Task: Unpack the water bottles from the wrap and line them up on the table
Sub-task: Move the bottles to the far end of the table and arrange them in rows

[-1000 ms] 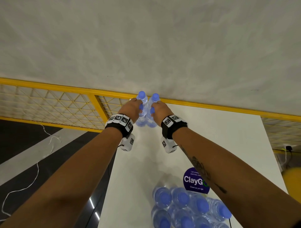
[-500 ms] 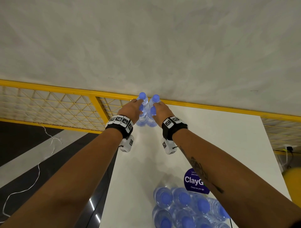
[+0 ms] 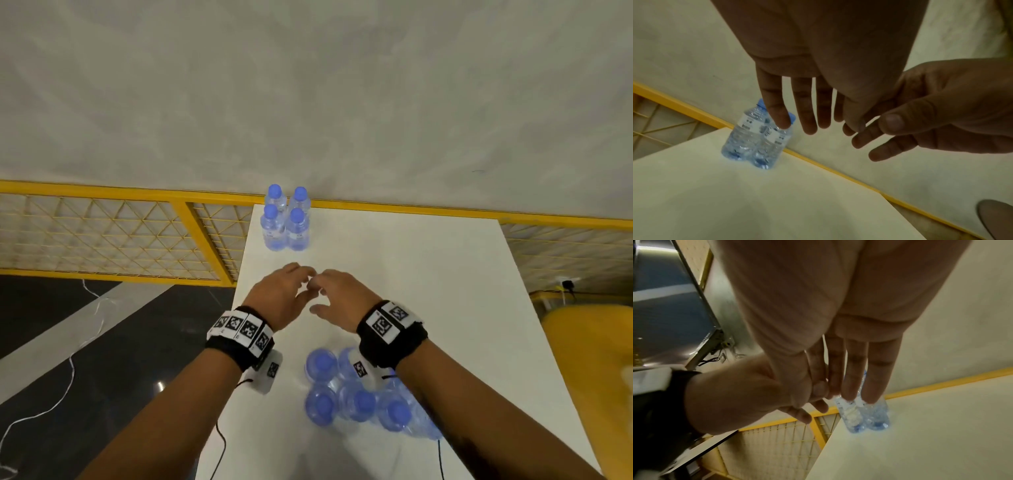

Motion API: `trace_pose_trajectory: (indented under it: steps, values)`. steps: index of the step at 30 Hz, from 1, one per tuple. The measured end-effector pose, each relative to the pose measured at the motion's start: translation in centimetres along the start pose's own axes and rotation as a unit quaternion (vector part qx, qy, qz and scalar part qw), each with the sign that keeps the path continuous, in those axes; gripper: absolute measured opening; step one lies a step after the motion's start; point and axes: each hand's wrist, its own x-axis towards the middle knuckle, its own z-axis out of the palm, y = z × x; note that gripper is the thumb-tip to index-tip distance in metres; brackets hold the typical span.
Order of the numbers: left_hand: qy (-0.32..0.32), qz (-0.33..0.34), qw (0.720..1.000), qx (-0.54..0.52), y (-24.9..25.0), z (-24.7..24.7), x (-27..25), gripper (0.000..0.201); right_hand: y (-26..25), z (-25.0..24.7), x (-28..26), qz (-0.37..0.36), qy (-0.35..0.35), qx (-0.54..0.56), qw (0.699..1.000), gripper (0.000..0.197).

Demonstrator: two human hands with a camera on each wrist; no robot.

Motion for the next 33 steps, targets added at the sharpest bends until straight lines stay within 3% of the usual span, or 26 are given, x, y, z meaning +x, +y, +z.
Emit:
trace_pose_trajectory:
  steps: [5, 11, 17, 22, 28, 33]
  values:
    - [-0.094, 0.037, 0.995, 0.006, 2.9, 2.6, -5.5, 0.044, -0.1, 3.3, -7.2, 0.03, -0.074, -0.026, 0.996, 0.025]
    - [-0.164, 0.03, 0.986, 0.015, 4.1, 4.3, -8.3, 0.042, -1.4, 6.4, -11.6, 0.025, -0.062, -0.091, 0.994, 0.019]
    - [-0.154, 0.013, 0.987, 0.051, 4.8, 4.9, -8.8, 0.03, -3.2, 9.8, -12.8, 0.012, -0.076, -0.108, 0.991, 0.019]
    - [-0.151, 0.008, 0.982, 0.116, 5.2, 5.3, -8.6, 0.032, -3.8, 10.4, -13.0, -0.003, -0.052, -0.113, 0.992, 0.021]
    - [-0.091, -0.003, 0.987, 0.131, 5.4, 3.5, -6.2, 0.035, -3.1, 7.2, -13.0, -0.012, -0.032, -0.099, 0.994, 0.016]
    - [-0.059, 0.005, 0.99, 0.125, 6.2, 0.1, -0.3, 0.033, -3.0, 0.8, -10.5, 0.018, 0.012, -0.049, 0.999, 0.009]
